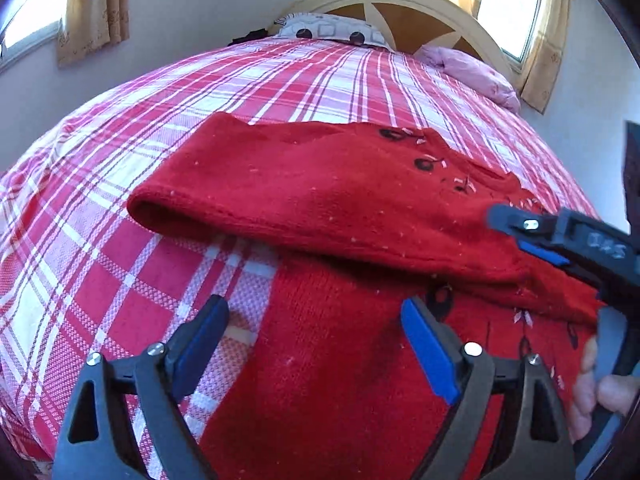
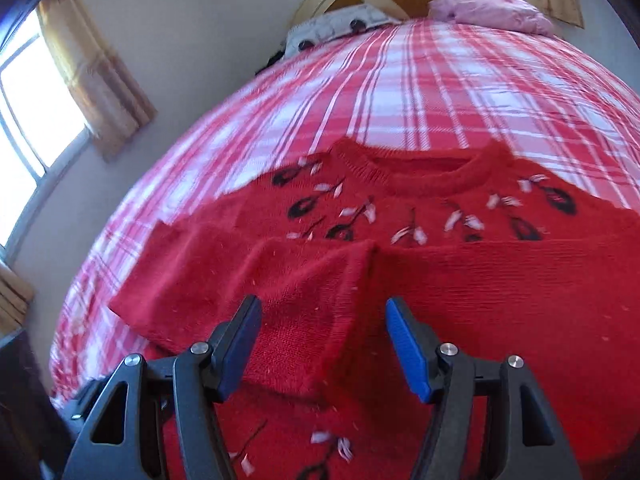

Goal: Fold small clothes

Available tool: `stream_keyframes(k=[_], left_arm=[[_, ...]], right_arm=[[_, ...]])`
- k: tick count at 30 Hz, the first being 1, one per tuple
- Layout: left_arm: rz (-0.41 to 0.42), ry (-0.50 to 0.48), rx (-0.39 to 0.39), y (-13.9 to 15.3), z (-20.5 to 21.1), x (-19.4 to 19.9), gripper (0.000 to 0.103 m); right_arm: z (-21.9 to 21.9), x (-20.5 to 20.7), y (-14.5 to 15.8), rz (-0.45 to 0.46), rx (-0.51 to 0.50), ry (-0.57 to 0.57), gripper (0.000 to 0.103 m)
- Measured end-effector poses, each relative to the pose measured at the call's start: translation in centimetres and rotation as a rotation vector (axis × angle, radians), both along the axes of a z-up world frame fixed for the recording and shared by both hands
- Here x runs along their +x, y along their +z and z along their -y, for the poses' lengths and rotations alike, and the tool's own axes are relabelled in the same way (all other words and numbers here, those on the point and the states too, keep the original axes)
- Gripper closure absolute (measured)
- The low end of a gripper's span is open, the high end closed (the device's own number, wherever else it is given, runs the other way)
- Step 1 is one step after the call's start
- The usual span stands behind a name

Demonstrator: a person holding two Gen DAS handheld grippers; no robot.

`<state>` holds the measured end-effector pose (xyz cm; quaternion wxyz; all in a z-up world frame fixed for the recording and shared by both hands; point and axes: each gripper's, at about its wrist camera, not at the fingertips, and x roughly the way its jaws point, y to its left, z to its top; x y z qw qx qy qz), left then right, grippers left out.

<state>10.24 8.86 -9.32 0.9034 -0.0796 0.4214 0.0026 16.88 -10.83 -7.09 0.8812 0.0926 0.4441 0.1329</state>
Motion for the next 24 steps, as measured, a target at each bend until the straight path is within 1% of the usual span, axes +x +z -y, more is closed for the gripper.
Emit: stream_keyframes(k=[1, 2, 3, 5, 6, 9, 11, 14, 15, 17, 18, 21, 24], left_arm=[[-0.002, -0.003, 0.007, 0.0, 0.2, 0.1, 0.01], [-0.004, -0.008, 0.008, -0.1, 0.4, 0.2, 0.008], [-0.004, -0.011, 0.004, -0.1, -0.1, 0.0, 0.007], [-0.004, -0.015, -0.002, -0.1, -0.1, 0.1, 0.005], [-0.005, -0.018, -0.005, -0.1, -0.1, 0.2, 0.005], [-0.006, -0.022, -0.014, -0.1, -0.2, 0.3, 0.003], [0.0, -0.018, -0.027, -0.1, -0.4, 0.2, 0.003], [0.003, -0.008, -0.036, -0.1, -0.6, 0.1, 0.003], [0.003, 0.0, -0.033, -0.2, -0.6, 0.1, 0.003], [0.004, 0.012, -0.033, -0.1, -0.8, 0.0, 0.003], [0.003, 0.019, -0.036, -0.1, -0.9, 0.0, 0.003], [0.0, 0.037, -0.039, -0.2, -1.2, -0.1, 0.003], [-0.011, 0.06, -0.021, -0.2, -1.2, 0.1, 0.003]], right_arm=[[-0.3, -0.2, -0.2, -0.006, -0.015, 0.002, 0.043], [-0.5, -0.4, -0.3, 0.006, -0.038, -0.003, 0.051], [-0.8, -0.6, -0.3, 0.021, -0.063, -0.004, 0.068], [-0.9, -0.5, -0.2, 0.016, -0.057, 0.003, 0.086], [-0.7, -0.5, -0.2, 0.015, -0.048, 0.004, 0.09], [-0.3, -0.3, 0.2, 0.013, -0.007, 0.004, 0.094], [-0.3, -0.9, 1.5, 0.045, 0.008, 0.014, 0.094], [-0.5, -1.5, 4.8, 0.139, 0.003, 0.021, 0.095], [-0.4, -1.8, 6.5, 0.184, -0.002, 0.021, 0.095], [-0.1, -2.2, 8.9, 0.237, 0.0, 0.021, 0.095], [0.4, -2.6, 10.6, 0.273, 0.002, 0.018, 0.095], [2.1, -3.7, 14.1, 0.354, -0.006, -0.001, 0.095], [4.4, -5.2, 15.9, 0.4, -0.032, -0.04, 0.095]])
